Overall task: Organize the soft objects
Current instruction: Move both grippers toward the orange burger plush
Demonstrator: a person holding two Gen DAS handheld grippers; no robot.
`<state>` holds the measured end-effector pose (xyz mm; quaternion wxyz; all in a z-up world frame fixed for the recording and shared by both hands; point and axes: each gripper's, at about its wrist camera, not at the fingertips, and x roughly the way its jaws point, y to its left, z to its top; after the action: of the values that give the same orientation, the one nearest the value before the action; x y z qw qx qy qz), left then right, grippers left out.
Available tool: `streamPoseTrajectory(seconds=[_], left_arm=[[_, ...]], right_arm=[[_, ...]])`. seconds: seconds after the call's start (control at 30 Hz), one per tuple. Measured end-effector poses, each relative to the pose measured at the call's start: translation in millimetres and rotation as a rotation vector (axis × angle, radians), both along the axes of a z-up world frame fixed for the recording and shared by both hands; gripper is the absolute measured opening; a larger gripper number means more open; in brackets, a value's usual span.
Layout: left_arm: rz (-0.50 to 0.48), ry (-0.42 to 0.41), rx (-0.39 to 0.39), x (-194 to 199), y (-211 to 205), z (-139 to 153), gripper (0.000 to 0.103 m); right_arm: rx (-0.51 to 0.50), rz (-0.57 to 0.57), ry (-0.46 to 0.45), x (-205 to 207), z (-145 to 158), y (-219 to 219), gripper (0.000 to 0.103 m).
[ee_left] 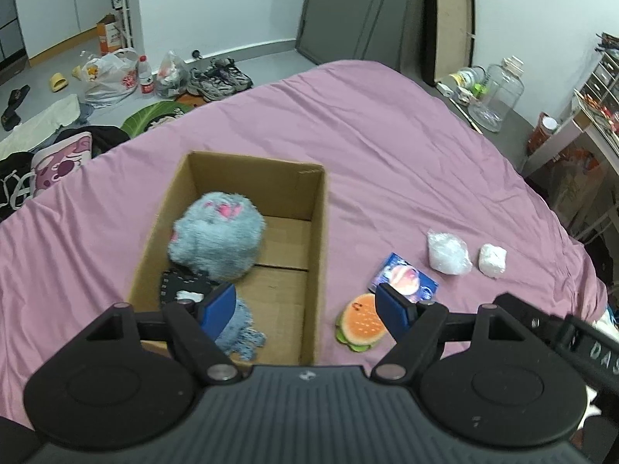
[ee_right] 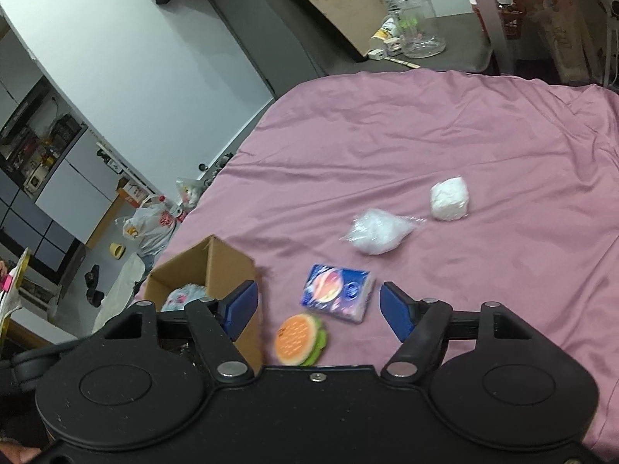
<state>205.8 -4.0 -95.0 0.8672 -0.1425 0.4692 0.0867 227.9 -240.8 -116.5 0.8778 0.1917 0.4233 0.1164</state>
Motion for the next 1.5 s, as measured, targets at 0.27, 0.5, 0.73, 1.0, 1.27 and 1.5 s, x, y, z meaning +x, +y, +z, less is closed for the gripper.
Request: streamPoseTrajectory(seconds=[0.27, 0.5, 0.73, 1.0, 1.27, 1.5], left_arm=[[-0.062, 0.014, 0.02, 9.3, -28.7, -7.6, 0.078], [-0.093, 0.024, 0.038, 19.9, -49.5, -19.3, 0.074], [-0.112, 0.054, 0.053, 33.1, -69.2, -36.7, 0.071], [-0.127, 0.115, 0.051, 45.8, -83.3, -66.3, 0.064], [-0.157, 0.156, 0.098, 57.3, -96.8, -88.0, 0.059], [-0.165, 0.204, 0.15, 65.9, -105.4, -106.4, 0.059]], right_arm=[[0.083, -0.023, 0.06, 11.6, -29.0, -24.1, 0.069], [0.14, -0.027, 0.107, 19.3, -47.8, -33.4, 0.069], [0.173, -0.037, 0.148, 28.5, -65.8, -42.2, 0.069], [0.193, -0.046, 0.204, 45.7, -85.2, -43.0, 0.068], [0.2, -0.044, 0.233, 54.6, -95.1, -40.8, 0.069], [0.2, -0.037, 0.253, 61.8, -102.9, -38.7, 0.069]])
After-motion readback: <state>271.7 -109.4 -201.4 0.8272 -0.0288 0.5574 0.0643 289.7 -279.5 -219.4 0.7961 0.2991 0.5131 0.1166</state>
